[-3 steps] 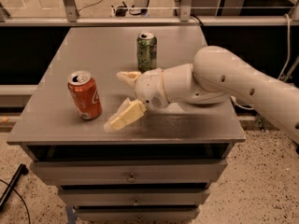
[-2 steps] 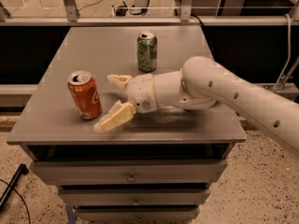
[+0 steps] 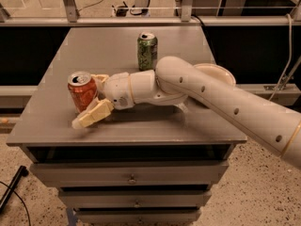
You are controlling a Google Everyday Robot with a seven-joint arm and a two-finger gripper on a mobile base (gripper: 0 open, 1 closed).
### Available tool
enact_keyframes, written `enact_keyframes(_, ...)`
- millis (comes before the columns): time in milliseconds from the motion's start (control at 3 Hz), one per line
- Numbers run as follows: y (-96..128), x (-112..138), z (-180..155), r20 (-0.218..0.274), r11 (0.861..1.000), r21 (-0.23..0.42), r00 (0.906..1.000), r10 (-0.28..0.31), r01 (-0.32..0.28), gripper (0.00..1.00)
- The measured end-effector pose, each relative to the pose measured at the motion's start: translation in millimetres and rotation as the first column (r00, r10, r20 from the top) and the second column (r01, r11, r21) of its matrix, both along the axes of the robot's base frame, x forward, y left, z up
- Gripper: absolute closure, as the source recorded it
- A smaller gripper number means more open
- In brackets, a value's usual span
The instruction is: Knock coke can over
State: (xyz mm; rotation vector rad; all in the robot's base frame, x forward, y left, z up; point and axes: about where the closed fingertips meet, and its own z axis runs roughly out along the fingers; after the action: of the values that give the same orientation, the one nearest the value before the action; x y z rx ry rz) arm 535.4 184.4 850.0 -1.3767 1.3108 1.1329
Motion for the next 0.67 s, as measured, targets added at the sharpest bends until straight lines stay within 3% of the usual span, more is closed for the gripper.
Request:
enact_keyframes(333,17.4,-6.3,7.2,0.001,0.998,-0.057,1.0,0.005,-0.005,0.0)
enact_keyframes(667,17.5,-6.4,7.2,0.001,0.998,-0.057,1.0,0.006,-0.006,0.0)
